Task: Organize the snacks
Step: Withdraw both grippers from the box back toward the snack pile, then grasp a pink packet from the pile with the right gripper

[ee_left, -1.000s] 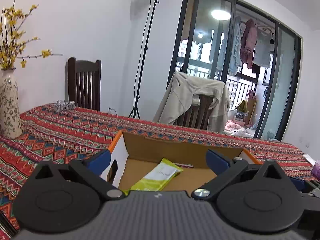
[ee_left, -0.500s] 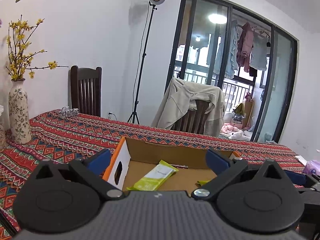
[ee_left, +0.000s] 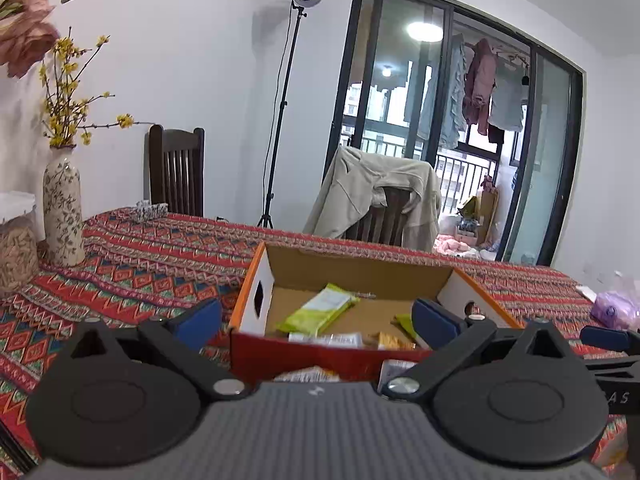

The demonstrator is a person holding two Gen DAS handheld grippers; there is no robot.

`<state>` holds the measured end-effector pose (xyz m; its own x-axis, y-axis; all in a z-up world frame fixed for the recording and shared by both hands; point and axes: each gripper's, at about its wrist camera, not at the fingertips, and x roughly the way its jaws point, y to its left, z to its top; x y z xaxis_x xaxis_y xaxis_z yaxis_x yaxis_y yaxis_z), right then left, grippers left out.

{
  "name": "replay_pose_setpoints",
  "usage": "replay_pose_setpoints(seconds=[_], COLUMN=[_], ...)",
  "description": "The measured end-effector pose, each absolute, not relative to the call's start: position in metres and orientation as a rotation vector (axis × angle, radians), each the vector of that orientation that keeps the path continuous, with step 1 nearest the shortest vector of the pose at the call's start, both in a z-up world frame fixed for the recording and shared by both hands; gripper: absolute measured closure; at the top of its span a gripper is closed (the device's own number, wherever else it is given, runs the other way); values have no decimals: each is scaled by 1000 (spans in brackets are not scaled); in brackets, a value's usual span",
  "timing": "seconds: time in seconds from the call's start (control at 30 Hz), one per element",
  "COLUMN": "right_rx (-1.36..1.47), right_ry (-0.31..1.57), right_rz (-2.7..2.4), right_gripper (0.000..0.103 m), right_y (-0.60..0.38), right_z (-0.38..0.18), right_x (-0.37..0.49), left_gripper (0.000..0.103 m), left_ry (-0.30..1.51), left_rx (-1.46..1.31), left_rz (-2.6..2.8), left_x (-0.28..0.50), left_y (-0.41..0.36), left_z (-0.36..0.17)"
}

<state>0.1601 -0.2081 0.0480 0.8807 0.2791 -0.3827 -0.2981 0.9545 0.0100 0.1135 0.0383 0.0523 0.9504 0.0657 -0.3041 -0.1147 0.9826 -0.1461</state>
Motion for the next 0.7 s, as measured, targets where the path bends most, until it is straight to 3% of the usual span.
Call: replay_pose_setpoints(seconds=[0.7], right_rx=[-61], right_ry=[556], right_rz=[243], right_gripper=[0], right_y=[-246], right_z=[-9], right_x=[106], left_gripper=[0], left_ry=[446], left_rx=[-152], left_rz=[71], left_x=[79], left_y=[64], left_z=[-25])
